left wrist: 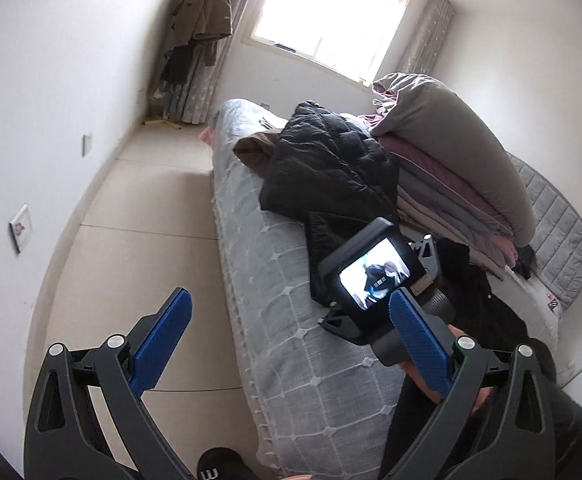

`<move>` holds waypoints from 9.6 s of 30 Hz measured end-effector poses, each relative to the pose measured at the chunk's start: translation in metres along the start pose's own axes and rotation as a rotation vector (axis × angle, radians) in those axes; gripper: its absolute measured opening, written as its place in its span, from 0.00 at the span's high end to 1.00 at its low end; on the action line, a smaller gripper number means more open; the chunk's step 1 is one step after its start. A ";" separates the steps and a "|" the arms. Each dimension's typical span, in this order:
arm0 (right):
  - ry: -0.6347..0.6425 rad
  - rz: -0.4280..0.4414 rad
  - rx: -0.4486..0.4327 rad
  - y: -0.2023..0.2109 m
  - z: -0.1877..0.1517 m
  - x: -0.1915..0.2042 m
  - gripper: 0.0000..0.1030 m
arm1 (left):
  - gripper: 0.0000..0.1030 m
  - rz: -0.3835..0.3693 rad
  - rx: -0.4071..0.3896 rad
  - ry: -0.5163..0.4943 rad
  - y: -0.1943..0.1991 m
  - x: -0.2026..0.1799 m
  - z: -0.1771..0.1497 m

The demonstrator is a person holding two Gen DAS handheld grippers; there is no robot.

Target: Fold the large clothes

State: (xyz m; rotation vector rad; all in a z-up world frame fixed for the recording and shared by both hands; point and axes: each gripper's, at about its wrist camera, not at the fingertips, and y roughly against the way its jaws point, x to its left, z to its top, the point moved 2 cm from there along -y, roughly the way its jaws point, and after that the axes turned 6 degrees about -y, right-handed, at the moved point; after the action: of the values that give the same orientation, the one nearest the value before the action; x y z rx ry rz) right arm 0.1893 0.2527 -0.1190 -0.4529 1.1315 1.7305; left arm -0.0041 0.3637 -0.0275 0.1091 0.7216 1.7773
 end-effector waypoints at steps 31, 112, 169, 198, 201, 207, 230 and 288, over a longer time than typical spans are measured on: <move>-0.190 0.411 0.045 -0.005 -0.011 -0.003 0.06 | 0.07 -0.101 0.022 0.010 -0.016 -0.071 -0.015; -1.238 0.663 -0.075 0.015 -0.223 -0.295 0.14 | 0.07 -0.247 0.014 -0.136 -0.003 -0.117 -0.014; -1.539 0.961 0.521 0.267 -0.708 -0.328 0.81 | 0.95 -0.485 0.980 -0.002 -0.058 -0.127 -0.189; -1.743 1.051 0.379 0.318 -0.728 -0.306 0.86 | 0.96 -0.482 0.931 0.003 -0.025 -0.092 -0.157; -1.734 1.030 0.425 0.310 -0.739 -0.307 0.70 | 0.96 -0.481 0.939 -0.010 -0.025 -0.094 -0.157; -1.724 1.021 0.478 0.299 -0.742 -0.301 0.57 | 0.95 -0.455 0.951 0.013 -0.029 -0.090 -0.163; -1.748 0.847 0.522 0.391 -0.753 -0.281 0.87 | 0.94 -0.405 0.907 -0.169 0.039 -0.092 -0.134; -2.591 0.290 -0.718 0.125 -0.986 -0.466 0.89 | 0.13 -0.362 0.218 -0.398 -0.068 -0.339 -0.118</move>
State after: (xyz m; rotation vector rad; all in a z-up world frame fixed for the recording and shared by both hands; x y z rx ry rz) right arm 0.1012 -0.8374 -0.2120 1.3729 -1.3105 1.2568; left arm 0.1180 0.0215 -0.0624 0.4384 0.5977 1.2767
